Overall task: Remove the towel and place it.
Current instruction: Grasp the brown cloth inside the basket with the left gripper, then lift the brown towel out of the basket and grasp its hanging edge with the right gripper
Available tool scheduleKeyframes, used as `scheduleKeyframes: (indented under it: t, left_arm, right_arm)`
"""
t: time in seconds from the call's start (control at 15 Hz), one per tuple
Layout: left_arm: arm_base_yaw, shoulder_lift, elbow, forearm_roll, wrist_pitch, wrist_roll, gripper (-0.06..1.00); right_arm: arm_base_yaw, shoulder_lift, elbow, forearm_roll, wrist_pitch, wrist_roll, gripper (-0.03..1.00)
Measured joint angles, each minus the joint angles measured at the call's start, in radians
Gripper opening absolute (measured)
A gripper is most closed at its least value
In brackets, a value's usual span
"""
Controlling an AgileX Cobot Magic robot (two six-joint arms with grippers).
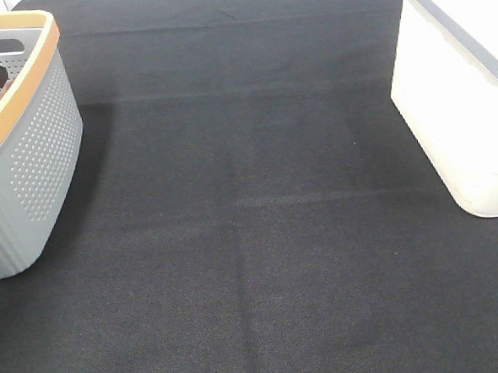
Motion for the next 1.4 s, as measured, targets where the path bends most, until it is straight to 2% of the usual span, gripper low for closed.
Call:
scheduleKeyframes:
  t: [0.13,0.27,0.33,0.67,0.87,1.07,1.4]
  left_arm:
    - [0.0,0.005,0.0,0.003,-0.019,-0.003,0.57]
    - [0.0,0.013,0.0,0.003,-0.028,-0.003,0.47]
    - [0.0,0.013,0.0,0.003,-0.028,-0.003,0.47]
    - [0.001,0.013,-0.005,0.06,-0.039,-0.002,0.02]
    - [0.001,0.013,-0.005,0.078,-0.027,0.001,0.0]
    - [0.001,0.002,-0.005,0.077,0.028,0.001,0.0]
    - [0.001,-0.151,-0.005,-0.008,0.042,0.001,0.0]
  right_arm:
    - [0.0,0.0,0.0,0.007,0.0,0.0,0.74]
    - [0.0,0.0,0.0,0.018,0.0,0.0,0.74]
    - [0.0,0.0,0.0,0.018,0.0,0.0,0.74]
    - [0.0,0.0,0.0,0.022,0.0,0.0,0.74]
    - [0.0,0.0,0.0,0.022,0.0,0.0,0.74]
    - [0.0,0.0,0.0,0.022,0.0,0.0,0.74]
    - [0.0,0.0,0.0,0.022,0.0,0.0,0.74]
